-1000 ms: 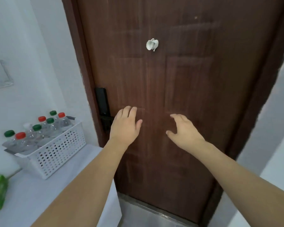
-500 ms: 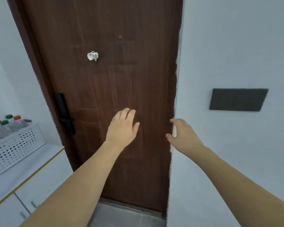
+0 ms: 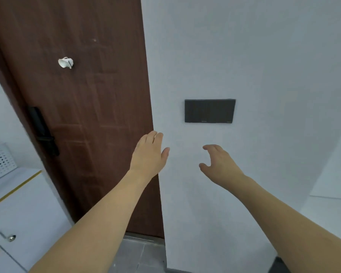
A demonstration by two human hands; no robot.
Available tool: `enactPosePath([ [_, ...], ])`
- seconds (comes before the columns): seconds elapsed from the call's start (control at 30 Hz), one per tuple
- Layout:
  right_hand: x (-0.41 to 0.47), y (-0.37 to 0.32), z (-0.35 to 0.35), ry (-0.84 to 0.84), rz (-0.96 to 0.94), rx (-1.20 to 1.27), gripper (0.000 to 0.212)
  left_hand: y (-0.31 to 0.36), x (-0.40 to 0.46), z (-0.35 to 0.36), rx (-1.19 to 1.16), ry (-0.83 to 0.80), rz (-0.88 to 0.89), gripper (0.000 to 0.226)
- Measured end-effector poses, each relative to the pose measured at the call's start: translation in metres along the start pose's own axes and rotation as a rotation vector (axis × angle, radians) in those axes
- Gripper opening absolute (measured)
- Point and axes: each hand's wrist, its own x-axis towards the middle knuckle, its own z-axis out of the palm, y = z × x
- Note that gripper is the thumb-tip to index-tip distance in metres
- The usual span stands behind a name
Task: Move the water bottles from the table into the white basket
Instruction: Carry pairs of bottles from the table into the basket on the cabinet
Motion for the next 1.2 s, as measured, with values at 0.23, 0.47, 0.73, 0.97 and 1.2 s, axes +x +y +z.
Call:
enactPosePath([
  [0.23, -0.045, 0.090, -0.070, 0.038, 0.017, 0.029, 0.057, 0.118, -0.005, -0.006, 0.010, -0.012, 0.043, 0.055],
  [0.47, -0.114, 0.215, -0.140, 0.011, 0.006, 0.062, 0.063, 0.274, -0.035, 0.009, -0.031, 0.002, -0.017, 0.054],
  [0.73, -0.162, 0.316, -0.209, -0.024, 0.085, 0.061, 0.062, 0.403, -0.042, 0.025, -0.105, -0.044, 0.005, 0.054],
  [0.97, -0.200, 0.402, -0.268, -0.032, 0.125, 0.065, 0.061, 0.523, -0.037, 0.037, -0.164, -0.057, 0.039, 0.053],
  [1.2, -0.253, 0.534, -0.341, -0.013, 0.129, 0.099, 0.062, 0.671, -0.042, 0.061, -0.208, -0.031, -0.017, 0.051],
])
